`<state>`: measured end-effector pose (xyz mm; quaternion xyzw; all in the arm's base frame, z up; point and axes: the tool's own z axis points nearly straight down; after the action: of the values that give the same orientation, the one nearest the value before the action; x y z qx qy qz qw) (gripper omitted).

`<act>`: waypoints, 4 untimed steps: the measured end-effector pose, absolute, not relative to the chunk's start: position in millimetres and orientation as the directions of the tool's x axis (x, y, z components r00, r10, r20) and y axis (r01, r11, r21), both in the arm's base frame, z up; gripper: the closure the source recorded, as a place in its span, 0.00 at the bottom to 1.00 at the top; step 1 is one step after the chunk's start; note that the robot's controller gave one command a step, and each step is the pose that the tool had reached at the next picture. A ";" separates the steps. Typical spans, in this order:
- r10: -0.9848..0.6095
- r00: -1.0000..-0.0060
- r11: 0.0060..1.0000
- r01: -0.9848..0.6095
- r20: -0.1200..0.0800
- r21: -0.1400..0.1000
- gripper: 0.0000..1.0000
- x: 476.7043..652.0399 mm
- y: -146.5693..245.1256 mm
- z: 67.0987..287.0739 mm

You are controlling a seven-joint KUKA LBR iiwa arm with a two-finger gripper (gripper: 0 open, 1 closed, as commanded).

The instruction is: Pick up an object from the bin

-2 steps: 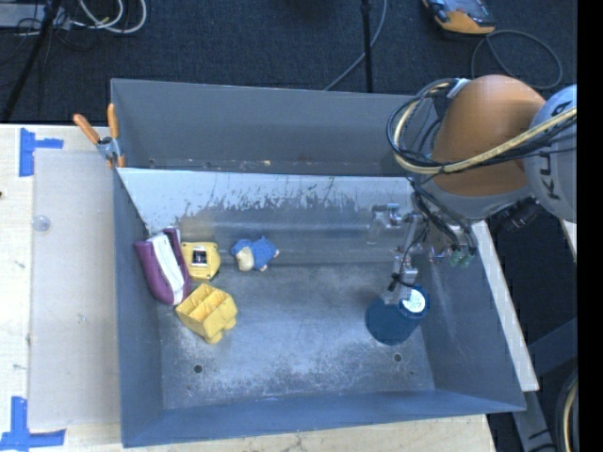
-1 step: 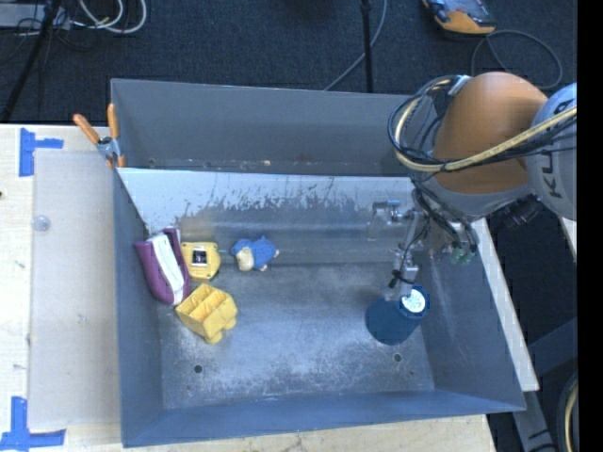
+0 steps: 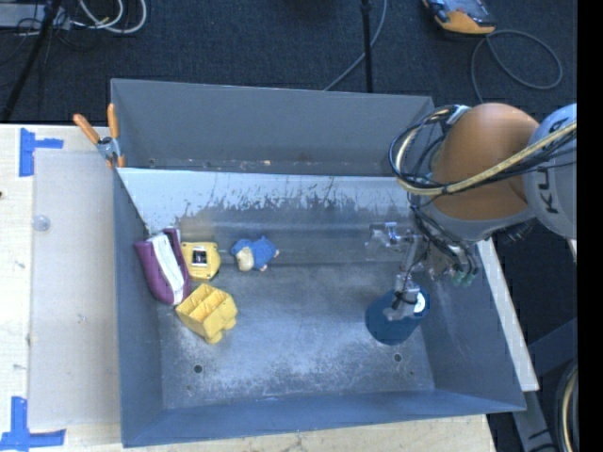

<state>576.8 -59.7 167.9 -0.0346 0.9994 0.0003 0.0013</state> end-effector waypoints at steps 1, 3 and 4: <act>-0.037 -0.999 0.999 -0.037 0.001 0.001 0.00 574.1 -79.4 127.8; -0.311 -0.950 0.950 -0.311 -0.013 0.012 1.00 550.1 -119.4 88.1; -0.311 -0.950 0.950 -0.311 -0.013 0.012 1.00 550.1 -119.4 88.1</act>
Offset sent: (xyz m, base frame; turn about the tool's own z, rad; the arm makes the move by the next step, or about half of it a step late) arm -0.0401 -0.0528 -0.0602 0.0172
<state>550.1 -119.4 88.1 -0.1577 0.9875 0.0068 0.0054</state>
